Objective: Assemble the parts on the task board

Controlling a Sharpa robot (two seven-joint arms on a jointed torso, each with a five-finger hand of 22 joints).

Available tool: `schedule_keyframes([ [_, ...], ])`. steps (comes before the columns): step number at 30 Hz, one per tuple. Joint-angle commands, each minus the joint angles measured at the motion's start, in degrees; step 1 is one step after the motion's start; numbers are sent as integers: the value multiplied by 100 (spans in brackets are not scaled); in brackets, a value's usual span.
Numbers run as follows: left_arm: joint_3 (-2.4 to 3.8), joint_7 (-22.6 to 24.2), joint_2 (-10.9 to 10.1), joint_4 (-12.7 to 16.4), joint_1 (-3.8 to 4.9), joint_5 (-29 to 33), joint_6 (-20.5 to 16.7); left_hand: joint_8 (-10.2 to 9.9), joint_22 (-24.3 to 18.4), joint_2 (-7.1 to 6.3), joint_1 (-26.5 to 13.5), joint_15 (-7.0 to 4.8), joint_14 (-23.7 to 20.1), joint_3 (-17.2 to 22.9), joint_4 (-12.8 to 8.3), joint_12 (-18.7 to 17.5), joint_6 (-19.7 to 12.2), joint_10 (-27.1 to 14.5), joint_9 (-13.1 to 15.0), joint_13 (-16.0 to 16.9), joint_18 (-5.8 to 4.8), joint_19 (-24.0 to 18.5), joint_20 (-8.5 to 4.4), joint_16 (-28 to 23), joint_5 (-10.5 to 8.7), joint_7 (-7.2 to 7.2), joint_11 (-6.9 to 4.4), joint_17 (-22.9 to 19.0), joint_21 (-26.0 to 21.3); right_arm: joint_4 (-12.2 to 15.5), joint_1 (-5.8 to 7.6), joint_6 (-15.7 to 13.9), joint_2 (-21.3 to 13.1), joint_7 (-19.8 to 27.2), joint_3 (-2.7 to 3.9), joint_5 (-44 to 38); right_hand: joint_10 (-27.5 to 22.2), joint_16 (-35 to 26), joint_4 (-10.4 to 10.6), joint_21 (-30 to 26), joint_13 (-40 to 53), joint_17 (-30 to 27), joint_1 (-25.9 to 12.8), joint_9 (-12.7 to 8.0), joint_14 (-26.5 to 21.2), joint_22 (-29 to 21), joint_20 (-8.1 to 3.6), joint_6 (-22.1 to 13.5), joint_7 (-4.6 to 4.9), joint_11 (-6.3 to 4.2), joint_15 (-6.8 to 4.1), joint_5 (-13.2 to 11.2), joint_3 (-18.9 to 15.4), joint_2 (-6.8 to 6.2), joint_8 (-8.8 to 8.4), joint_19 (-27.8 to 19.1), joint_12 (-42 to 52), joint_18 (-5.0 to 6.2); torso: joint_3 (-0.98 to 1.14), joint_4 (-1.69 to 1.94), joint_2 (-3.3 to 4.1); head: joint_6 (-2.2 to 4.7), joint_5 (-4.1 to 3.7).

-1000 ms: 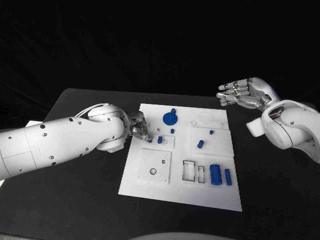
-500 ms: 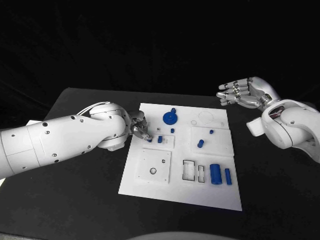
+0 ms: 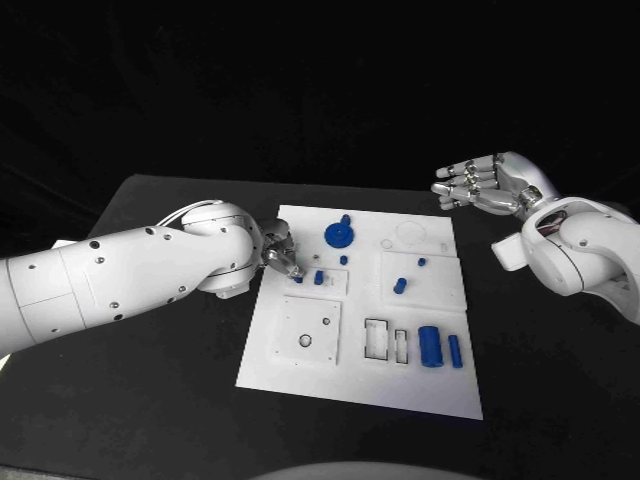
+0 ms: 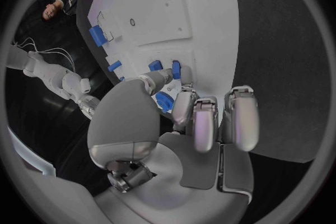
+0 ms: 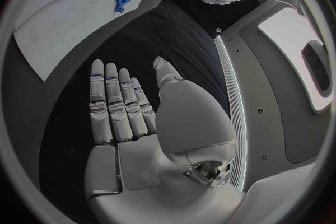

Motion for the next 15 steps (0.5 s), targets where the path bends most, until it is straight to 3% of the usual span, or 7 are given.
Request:
schedule_keyframes([
  [1, -27, -36, 32, -10, -35, 87, 211, -24, 1108, -9, -110, -42, 593, 13, -52, 39, 169, 47, -21, 44, -85, 465, -58, 17, 6, -160, -6, 1508, 28, 10, -3, 46, 4, 64, 1, -2, -39, -11, -32, -24, -10, -7, -28, -2, -14, -6, 24, -52, 84, 16, 12, 38, -1, 21, -13, -10, -9, -4, 1, 2, 0, -6, -4],
  [15, -25, -45, 47, -31, -34, 99, 200, -79, 1159, -90, -345, -77, 593, -304, 116, 127, 313, 118, -111, 194, -101, 483, -92, 17, 11, -207, -45, 1508, 91, 2, -3, 36, 1, 69, 1, -3, -44, -12, -38, -24, -10, -8, -26, -2, -17, -6, 25, -55, 84, 16, 13, 38, -1, 21, -14, -14, -10, -4, 0, 5, -1, -20, -8],
])
